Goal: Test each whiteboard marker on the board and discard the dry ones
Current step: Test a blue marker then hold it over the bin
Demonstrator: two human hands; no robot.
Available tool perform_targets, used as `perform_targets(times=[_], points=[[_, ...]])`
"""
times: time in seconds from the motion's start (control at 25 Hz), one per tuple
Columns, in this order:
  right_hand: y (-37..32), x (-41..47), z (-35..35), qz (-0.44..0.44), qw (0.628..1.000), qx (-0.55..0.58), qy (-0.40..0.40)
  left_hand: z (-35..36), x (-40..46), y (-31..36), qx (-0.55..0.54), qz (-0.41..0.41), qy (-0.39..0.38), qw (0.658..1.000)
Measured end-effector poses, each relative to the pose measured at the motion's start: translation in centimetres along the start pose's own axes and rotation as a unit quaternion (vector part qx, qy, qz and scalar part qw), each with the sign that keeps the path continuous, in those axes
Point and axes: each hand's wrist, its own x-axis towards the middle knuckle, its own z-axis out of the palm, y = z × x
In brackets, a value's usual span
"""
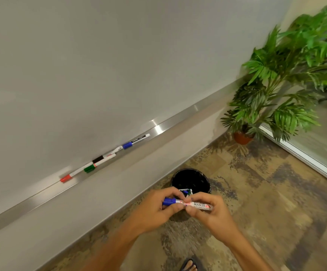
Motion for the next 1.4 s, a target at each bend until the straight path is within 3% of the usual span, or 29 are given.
perform_targets(times=[0.2,0.44,0.68,0.88,1.2,1.4], points=[[0.3,0.4,-2.7,-0.009,1.000,-0.016,0.022,1.6,2.8,0.3,-0.008,-0.002,-0.022,1.000],[1.1,3.8,-3.1,0.033,0.994,-0.094,-0.039,0.5,5.5,-3.2,0.004,-0.013,-0.031,0.999],[3.5,8.9,-3.9,0.095,0.968,-0.212,-0.100,-1.4,11.0,-9.4,0.028,-0.007,-0.050,0.998],[5.6,13.9,-3.4,0.170,0.940,-0.284,-0.082,-2.4,16.4,-12.3,0.065,0.017,-0.094,0.993],[10.8,19.2,-4.9,0.323,0.908,-0.261,-0.060,-0.7,22.6,-19.0,0.101,-0.116,-0.144,0.978],[13.4,20.6,-7.4,0.395,0.901,-0.171,-0.046,1.1,24.5,-23.0,0.063,-0.271,-0.165,0.946]])
